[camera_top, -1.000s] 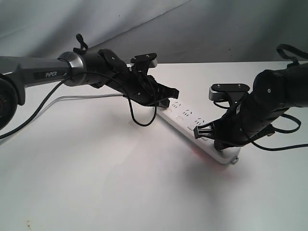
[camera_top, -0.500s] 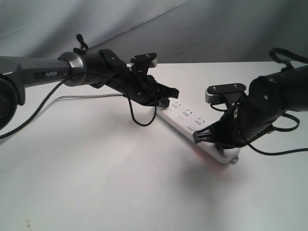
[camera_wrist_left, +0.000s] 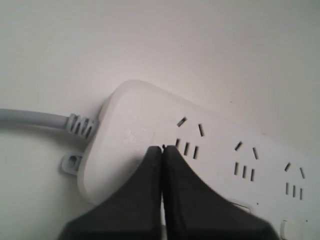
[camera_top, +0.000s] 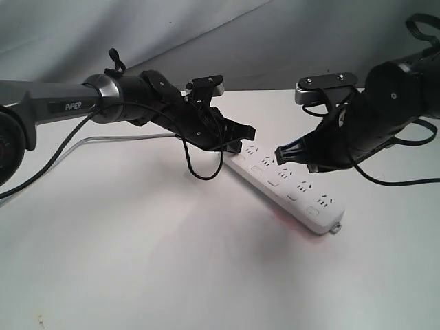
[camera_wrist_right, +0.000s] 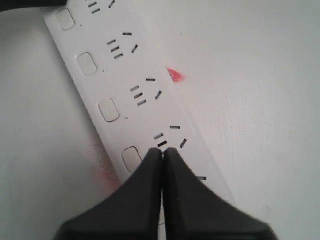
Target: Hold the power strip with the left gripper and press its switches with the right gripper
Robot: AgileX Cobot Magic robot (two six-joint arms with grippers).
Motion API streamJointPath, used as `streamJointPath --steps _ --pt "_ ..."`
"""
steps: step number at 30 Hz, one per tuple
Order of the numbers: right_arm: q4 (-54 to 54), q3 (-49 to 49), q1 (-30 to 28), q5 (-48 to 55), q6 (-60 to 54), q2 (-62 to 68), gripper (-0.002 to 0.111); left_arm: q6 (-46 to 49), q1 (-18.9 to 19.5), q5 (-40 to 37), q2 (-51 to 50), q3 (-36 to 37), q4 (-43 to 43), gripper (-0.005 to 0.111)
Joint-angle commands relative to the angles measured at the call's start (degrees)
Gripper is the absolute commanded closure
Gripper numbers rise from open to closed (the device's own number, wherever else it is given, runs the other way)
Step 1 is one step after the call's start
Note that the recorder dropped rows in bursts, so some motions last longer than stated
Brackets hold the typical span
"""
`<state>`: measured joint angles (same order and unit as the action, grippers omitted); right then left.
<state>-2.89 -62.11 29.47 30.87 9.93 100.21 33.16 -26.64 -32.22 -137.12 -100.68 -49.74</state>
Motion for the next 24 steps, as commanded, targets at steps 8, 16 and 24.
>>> streamJointPath --steps 8,16,24 --pt "2.9 -0.3 2.0 -2.3 -4.4 4.5 0.108 -0.2 -0.3 0.5 -0.5 0.0 0.5 0.107" --pt "2.9 -0.3 2.0 -3.1 -4.4 8.1 0.108 -0.1 -0.3 0.8 -0.5 0.0 0.5 0.107" --pt "2.9 -0.3 2.0 -4.7 -4.4 8.6 0.108 -0.1 -0.3 0.8 -0.5 0.0 0.5 0.107"
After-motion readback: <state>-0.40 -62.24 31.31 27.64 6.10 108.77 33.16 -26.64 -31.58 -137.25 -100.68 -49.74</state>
